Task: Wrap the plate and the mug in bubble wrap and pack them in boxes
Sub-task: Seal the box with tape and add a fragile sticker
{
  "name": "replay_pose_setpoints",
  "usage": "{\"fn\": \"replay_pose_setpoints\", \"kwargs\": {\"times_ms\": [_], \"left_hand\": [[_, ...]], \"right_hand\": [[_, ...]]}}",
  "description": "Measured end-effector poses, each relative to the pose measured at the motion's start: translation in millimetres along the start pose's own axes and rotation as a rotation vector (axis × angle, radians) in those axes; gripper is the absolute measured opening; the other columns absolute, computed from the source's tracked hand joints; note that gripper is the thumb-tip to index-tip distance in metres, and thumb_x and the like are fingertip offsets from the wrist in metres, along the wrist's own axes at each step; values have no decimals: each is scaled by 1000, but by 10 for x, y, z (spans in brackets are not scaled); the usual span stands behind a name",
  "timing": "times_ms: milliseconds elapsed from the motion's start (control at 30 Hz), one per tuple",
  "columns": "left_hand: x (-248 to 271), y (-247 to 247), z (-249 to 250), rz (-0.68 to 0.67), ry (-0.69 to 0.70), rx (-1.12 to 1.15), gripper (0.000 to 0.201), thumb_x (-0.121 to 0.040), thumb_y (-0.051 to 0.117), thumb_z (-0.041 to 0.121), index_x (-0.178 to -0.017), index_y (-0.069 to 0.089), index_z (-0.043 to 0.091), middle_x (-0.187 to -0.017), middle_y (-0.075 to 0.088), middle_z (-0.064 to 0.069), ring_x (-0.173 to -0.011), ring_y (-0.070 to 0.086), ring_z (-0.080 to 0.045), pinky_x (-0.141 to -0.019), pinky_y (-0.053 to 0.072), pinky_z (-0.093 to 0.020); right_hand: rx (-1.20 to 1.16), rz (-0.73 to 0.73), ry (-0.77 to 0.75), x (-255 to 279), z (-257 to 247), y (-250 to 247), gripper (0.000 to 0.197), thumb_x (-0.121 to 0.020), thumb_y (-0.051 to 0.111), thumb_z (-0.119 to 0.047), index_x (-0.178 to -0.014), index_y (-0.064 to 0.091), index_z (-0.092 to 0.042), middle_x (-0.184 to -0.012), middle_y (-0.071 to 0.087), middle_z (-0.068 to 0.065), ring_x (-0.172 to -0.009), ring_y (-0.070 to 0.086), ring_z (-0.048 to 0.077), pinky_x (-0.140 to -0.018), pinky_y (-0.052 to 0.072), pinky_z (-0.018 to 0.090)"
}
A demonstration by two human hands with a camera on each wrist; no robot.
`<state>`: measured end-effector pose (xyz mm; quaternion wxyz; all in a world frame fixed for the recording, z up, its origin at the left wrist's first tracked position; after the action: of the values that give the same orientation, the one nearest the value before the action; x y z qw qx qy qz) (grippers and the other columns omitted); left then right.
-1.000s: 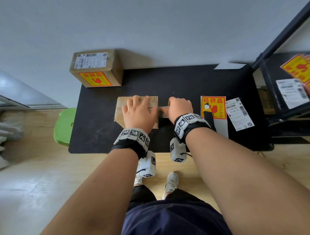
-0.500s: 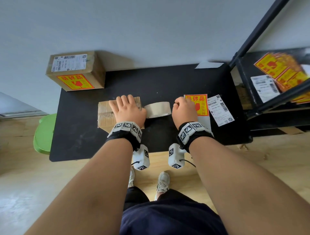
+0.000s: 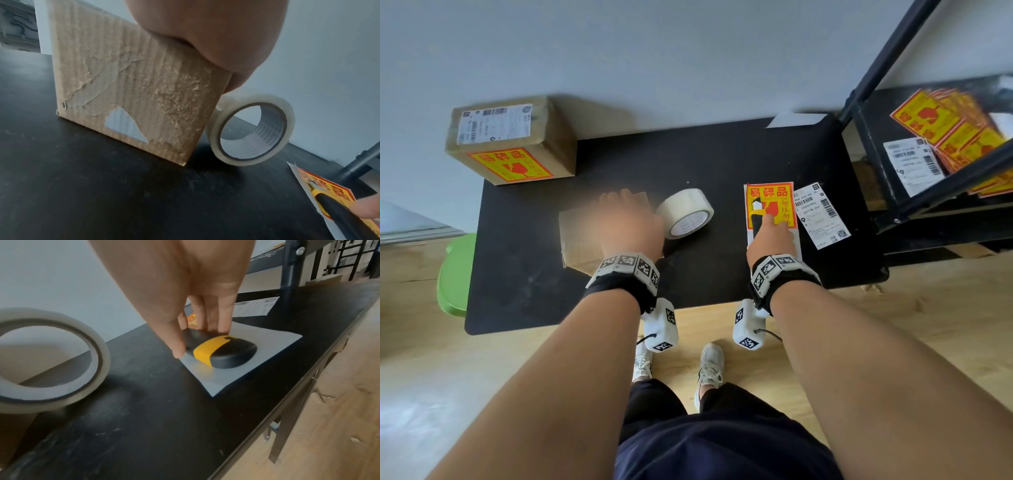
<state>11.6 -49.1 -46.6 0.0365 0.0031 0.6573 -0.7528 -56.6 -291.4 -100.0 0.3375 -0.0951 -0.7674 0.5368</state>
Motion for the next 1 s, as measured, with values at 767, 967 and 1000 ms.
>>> {"fn": "replay_pose_setpoints", "kwargs": {"times_ms": [767,967,1000], "left_hand": [[138,-181,-132,-240,98,149,52,-102,29,26,-152,22,15,-161,15,-2,-148,8,-20,-121,7,-36],[169,-133,-173,-321,109,131,53,-103,25,27,-154,14,18,-162,6,-1,-149,1,-19,-122,3,-37],[166,-124,-176,-337,116,127,53,-104,24,28,-154,13,17,-162,4,-1,-149,0,-19,-122,3,-37]], "right_hand": [[-388,-105,-381,500,-992,-396,36,-90,53,-29,-126,51,-28,-96,65,-2,-54,67,20,-44,49,22],[-191,-268,-399,701,-1103,-249,66,-92,49,-26,-151,22,-33,-103,66,5,-53,69,22,-48,52,26],[-173,-269,-405,719,-1118,-237,66,-92,49,-25,-151,21,-34,-102,66,5,-56,69,23,-52,55,28]]}}
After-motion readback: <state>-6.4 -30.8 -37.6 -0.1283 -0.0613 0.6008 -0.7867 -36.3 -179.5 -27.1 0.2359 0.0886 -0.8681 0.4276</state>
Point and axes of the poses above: each hand's wrist, its own x-axis away from the middle knuckle, its own y-axis out of the palm, z = x × y, the point moved 7 cm from there along -x, towards the middle knuckle
